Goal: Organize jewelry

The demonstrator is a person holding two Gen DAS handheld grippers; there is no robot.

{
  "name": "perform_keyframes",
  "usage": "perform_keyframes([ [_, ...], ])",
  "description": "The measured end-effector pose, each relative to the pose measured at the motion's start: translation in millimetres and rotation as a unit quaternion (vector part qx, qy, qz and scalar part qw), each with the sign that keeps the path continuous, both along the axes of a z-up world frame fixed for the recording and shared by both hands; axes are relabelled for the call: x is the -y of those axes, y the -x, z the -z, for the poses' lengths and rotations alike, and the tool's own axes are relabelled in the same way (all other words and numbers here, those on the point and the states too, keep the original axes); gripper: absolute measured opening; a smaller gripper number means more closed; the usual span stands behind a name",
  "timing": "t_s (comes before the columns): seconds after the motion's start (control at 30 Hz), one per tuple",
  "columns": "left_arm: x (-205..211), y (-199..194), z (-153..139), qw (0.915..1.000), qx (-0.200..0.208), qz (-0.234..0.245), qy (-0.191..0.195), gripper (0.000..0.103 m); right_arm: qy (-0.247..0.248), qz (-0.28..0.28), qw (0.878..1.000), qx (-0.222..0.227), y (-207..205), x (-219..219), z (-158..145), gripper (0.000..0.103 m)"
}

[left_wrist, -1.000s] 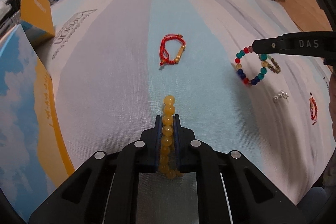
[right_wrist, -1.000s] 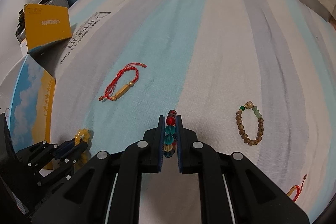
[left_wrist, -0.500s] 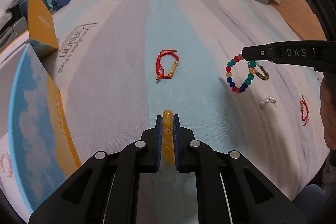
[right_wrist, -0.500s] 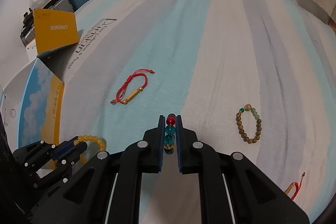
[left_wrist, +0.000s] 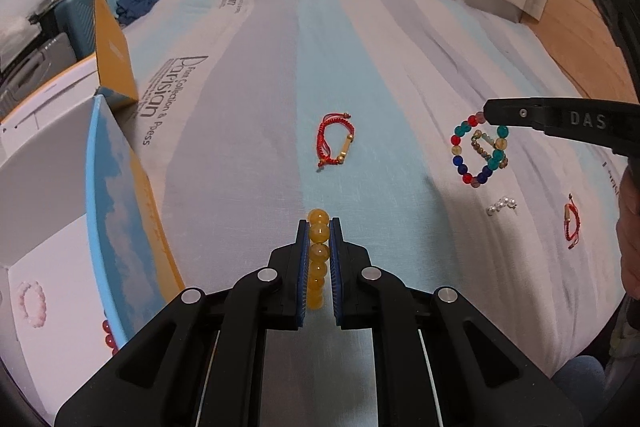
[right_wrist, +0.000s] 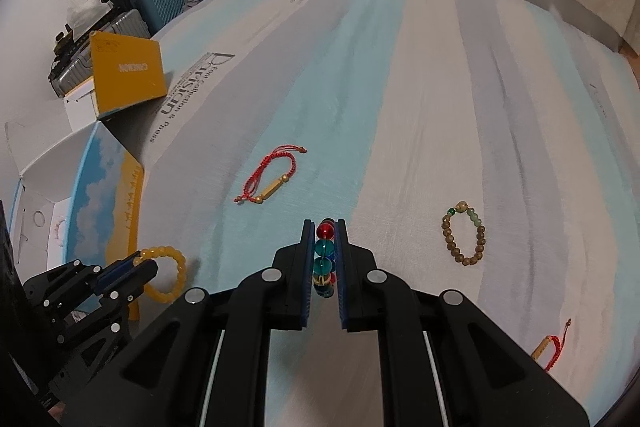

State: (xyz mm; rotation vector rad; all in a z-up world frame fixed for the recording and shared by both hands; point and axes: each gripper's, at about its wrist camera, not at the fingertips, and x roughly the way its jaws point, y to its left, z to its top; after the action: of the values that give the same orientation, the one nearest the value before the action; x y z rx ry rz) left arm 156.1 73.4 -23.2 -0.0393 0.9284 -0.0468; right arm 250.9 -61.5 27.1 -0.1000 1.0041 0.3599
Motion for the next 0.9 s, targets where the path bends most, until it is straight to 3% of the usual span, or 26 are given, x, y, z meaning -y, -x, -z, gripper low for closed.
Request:
perform_keyframes([
  [0.53,-7,18,-51,0.9997,0.018,-0.016,-0.007,0.008,-0.011,0.0,1.0,0.017,30,-4,-41,0.009],
  [0.9,-34,40,-84,0.9988,0.032,-0.035,-0.013,0.008,-0.02,-0.008,0.999,0.026,48,-18,-63,0.009],
])
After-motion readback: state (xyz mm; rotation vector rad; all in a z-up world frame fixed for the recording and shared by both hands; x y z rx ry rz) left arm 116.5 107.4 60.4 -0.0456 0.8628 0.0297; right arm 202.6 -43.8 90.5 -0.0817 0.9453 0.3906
